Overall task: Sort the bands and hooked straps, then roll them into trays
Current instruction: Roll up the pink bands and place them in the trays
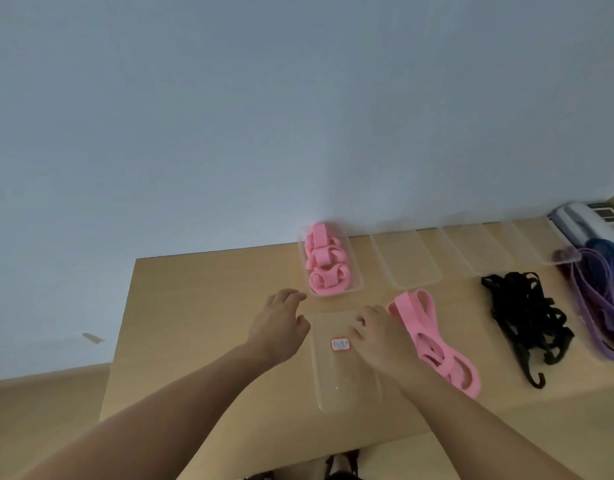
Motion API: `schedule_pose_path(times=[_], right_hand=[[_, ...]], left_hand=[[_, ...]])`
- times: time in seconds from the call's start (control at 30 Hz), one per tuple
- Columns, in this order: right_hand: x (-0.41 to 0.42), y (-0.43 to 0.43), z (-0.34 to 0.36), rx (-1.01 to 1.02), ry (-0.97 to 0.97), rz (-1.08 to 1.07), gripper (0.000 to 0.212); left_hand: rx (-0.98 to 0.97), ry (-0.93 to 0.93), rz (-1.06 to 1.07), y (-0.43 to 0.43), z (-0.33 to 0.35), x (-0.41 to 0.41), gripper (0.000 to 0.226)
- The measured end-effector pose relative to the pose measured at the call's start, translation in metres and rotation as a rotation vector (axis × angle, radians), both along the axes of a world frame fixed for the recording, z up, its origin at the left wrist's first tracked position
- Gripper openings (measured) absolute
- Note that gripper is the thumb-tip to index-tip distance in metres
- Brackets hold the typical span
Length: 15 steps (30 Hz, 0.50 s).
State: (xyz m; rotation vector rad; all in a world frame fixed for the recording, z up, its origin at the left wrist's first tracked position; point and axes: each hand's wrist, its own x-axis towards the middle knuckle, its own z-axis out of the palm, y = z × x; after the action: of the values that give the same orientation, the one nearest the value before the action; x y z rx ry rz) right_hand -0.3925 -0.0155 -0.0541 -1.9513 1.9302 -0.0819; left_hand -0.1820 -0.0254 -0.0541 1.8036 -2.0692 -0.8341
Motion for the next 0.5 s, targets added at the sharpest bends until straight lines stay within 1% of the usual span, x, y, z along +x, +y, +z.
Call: schedule_pose_path(times=[0.03,0.13,0.2,0.33,0.5], right_hand=[[0.001,0.006,-0.003,0.026,0.025,-0.044,0.03],[0.011,0.02,-0.005,0.081,0.114,-0.156,0.064],[0.019,0.027,-0.004,0.145,0.146,-0.211,0.076],[0.03,0.034,-0.003,0.278,0.181,-0.284,0.085],[0.034,0.035,0.005,0.312,0.102,-0.349,0.093]], left_hand=[[0.022,-0.006,-0.002,0.005,-0.003,0.001,0.049],[0.097,-0.001,0.015,0.016,-0.008,0.005,0.047],[0.149,0.042,0.05,0.02,-0.009,0.006,0.048],[0.227,0.118,0.092,0.025,-0.006,0.008,0.048],[0.308,0.127,0.103,0.026,-0.006,0.01,0.049]])
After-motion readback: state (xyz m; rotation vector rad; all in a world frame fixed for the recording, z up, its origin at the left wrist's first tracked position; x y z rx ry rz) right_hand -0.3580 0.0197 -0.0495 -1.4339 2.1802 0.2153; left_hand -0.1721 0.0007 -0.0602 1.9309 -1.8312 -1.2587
